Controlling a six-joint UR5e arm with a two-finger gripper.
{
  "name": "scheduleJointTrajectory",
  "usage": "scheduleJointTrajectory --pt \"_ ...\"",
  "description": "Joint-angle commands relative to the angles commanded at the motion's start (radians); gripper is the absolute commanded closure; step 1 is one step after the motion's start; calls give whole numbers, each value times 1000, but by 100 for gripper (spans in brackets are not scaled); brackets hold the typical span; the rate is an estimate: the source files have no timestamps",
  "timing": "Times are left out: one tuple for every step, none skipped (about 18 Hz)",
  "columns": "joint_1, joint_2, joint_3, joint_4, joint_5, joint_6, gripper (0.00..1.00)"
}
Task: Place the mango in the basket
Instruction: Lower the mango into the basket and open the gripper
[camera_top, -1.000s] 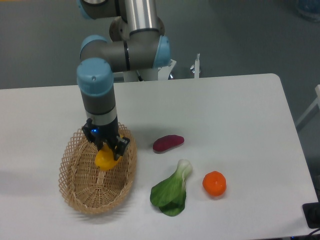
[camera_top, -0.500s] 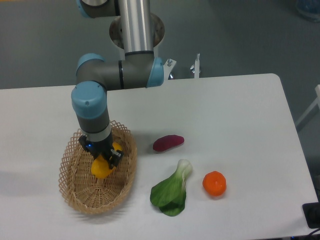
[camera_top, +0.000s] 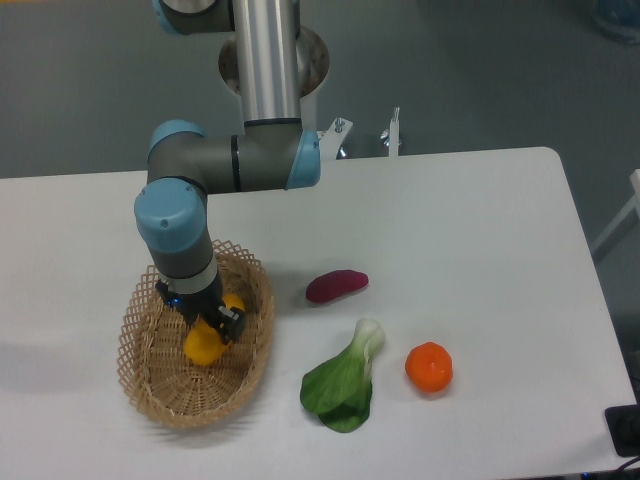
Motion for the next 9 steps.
scheduleJointTrajectory --pt "0 9 2 -2 -2 3 0" --pt "0 18 2 0 -3 5 0" --pt "2 23 3 0 -5 6 0" --pt "2 31 6 0 -9 6 0" --pt "5 34 8 0 -9 6 0" --pt "9 43 14 -3 -9 6 0" --pt "14 57 23 -5 -9 6 0" --pt "29 67 34 -14 -9 6 0" --pt "38 75 37 -15 -9 8 0"
